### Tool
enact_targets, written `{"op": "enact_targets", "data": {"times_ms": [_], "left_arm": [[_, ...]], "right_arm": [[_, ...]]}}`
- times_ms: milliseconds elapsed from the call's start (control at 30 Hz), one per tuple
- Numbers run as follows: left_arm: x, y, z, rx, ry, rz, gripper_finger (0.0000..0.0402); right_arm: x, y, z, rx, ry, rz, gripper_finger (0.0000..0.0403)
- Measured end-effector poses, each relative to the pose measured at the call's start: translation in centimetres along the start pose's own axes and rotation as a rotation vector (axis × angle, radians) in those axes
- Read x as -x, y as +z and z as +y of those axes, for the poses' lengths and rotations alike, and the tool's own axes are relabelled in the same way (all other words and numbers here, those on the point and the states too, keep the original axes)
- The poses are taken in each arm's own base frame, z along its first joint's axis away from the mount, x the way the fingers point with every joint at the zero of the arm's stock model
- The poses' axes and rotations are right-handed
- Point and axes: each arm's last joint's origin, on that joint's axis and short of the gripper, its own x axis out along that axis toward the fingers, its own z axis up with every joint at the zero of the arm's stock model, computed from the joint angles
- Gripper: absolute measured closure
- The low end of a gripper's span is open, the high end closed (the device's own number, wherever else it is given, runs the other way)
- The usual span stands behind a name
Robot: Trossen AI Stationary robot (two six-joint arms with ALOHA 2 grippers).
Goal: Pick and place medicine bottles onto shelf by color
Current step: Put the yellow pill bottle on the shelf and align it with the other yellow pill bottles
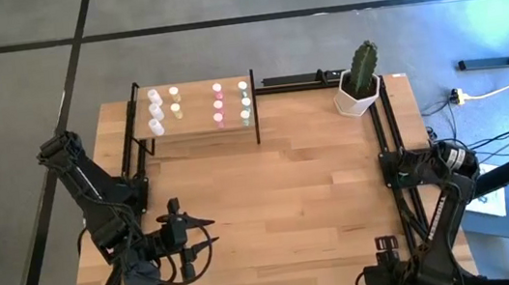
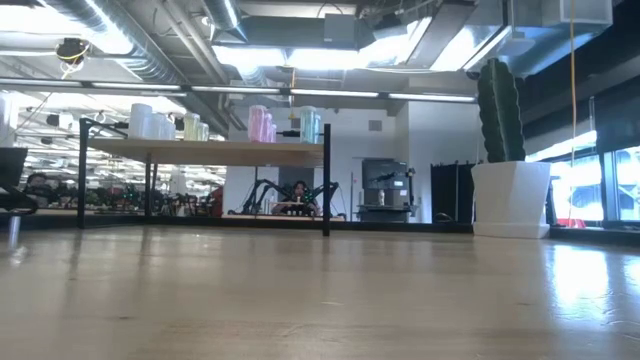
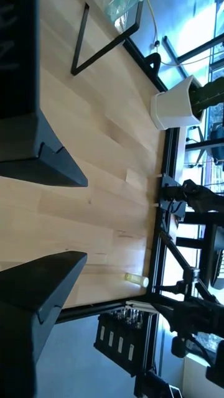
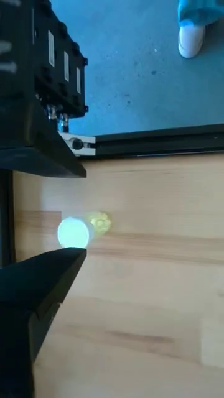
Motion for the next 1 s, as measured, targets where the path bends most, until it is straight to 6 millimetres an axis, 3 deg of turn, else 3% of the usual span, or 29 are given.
{"op": "enact_targets", "data": {"times_ms": [500,1000], "left_arm": [[0.0,0.0,0.0,0.007,-0.001,0.0,0.0228],[0.0,0.0,0.0,0.008,0.0,0.0,0.0228]], "right_arm": [[-3.4,-1.0,-1.1,-0.01,-0.08,0.04,0.0207],[-3.4,-1.5,-0.6,0.033,-0.047,0.022,0.0207]]}}
